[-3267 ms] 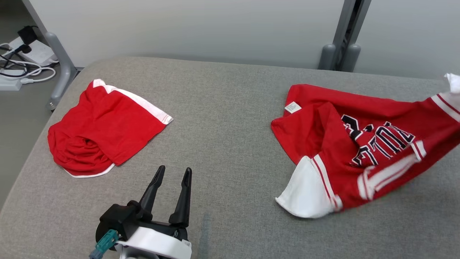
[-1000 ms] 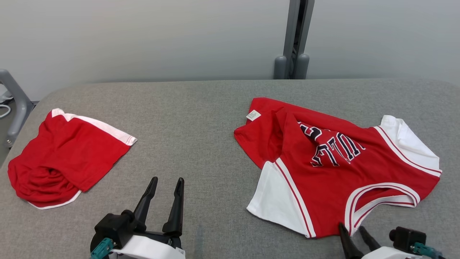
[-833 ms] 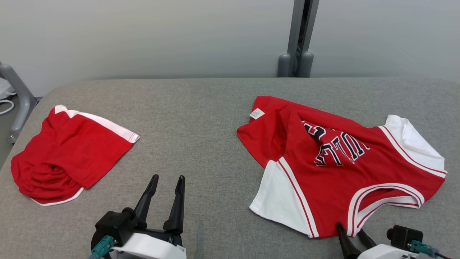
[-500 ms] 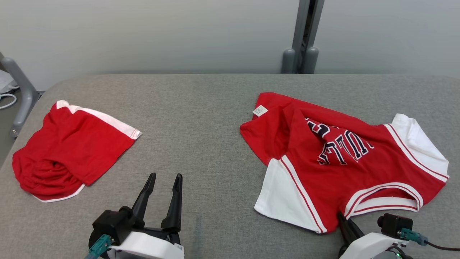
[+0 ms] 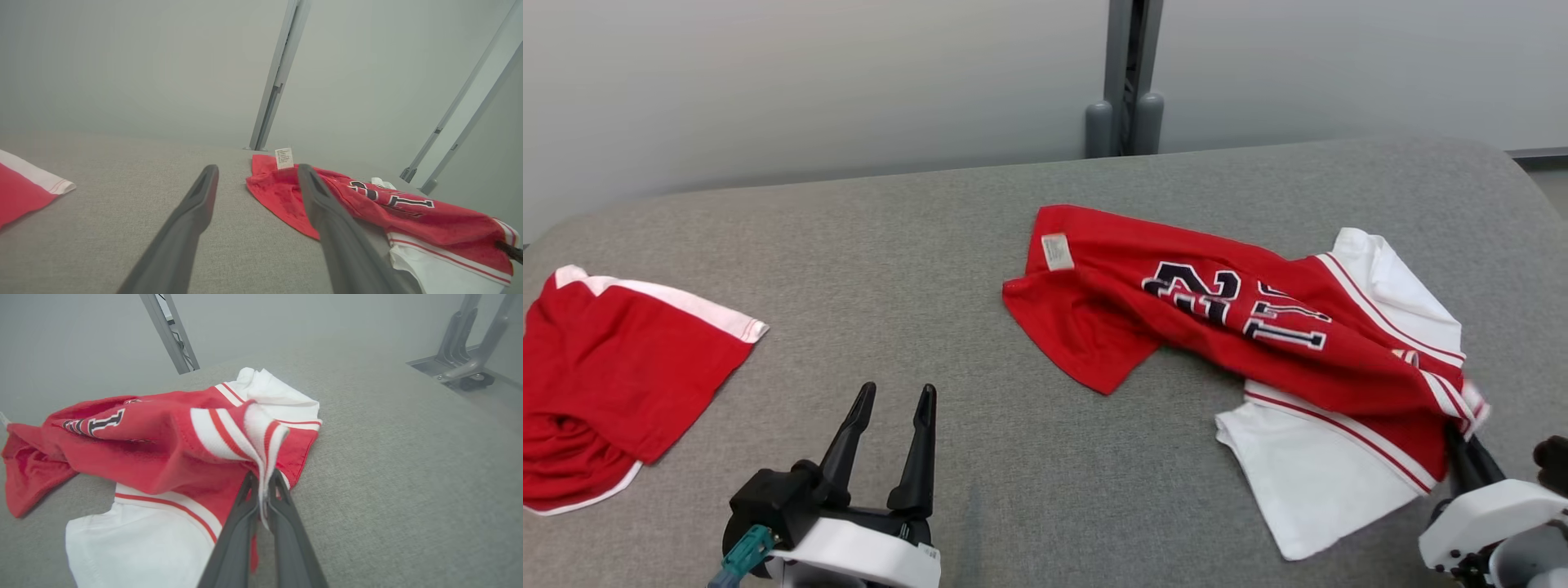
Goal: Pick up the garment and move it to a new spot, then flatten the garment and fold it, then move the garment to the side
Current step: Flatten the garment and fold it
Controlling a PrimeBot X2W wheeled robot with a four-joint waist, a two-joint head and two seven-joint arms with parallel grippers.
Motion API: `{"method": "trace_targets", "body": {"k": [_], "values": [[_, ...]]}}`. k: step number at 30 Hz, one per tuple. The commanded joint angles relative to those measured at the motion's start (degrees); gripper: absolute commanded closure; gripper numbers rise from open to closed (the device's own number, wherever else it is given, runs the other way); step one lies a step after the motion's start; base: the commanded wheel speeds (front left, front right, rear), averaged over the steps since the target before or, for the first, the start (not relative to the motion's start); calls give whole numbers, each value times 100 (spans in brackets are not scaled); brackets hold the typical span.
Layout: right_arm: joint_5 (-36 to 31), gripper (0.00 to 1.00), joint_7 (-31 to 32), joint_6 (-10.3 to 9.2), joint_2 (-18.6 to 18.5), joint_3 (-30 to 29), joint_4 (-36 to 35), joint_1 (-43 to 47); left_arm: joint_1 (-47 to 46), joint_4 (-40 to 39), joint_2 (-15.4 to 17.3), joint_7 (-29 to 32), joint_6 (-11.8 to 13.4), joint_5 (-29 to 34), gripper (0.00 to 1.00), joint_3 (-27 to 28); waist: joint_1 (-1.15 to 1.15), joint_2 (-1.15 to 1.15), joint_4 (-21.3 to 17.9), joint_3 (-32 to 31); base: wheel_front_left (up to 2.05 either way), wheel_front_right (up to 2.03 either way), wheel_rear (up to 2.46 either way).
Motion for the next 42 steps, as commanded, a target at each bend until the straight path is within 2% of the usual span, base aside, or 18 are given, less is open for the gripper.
{"method": "trace_targets", "body": {"k": [1,5,10,11,12,15,19,22,26,33,42], "values": [[-33,100,42,-2,-13,-47,-54,60,-97,-11,23,-17,21,-4,0,14,0,0,-44,10,0,0,0],[-320,100,431,-3,80,-426,-549,280,-123,0,23,-17,27,-31,0,-15,0,0,-90,24,0,0,0],[-736,100,685,-3,232,-722,-786,428,-152,10,24,-17,14,-41,0,-61,0,0,-98,38,0,0,0],[-793,20,665,-2,258,-728,-823,424,-160,14,23,-17,9,-39,0,-68,0,0,-93,41,0,0,0],[-754,0,720,-2,292,-721,-820,416,-170,21,24,-17,4,-35,0,-73,0,0,-88,42,0,0,0],[-603,0,704,-2,339,-425,-985,363,-183,38,24,-17,-15,-21,0,-58,0,0,-88,30,0,0,0],[-65,0,572,-2,351,381,-1438,302,-176,42,24,-16,-18,-12,0,-57,0,0,-110,17,0,0,0],[258,0,349,-2,338,890,-1863,278,-189,38,23,-17,-22,-2,0,-63,0,0,-138,14,0,0,0],[275,0,-110,-2,342,1408,-2286,225,-208,18,23,-17,-41,8,0,-79,0,0,-139,29,0,0,0],[51,0,-670,-2,327,1705,-2393,283,-216,-31,24,-16,-51,-1,0,-41,0,0,-105,104,0,0,0],[-140,0,-876,-2,343,1727,-2243,203,-347,-58,23,-17,-68,31,0,88,0,0,-224,308,0,0,0]]}}
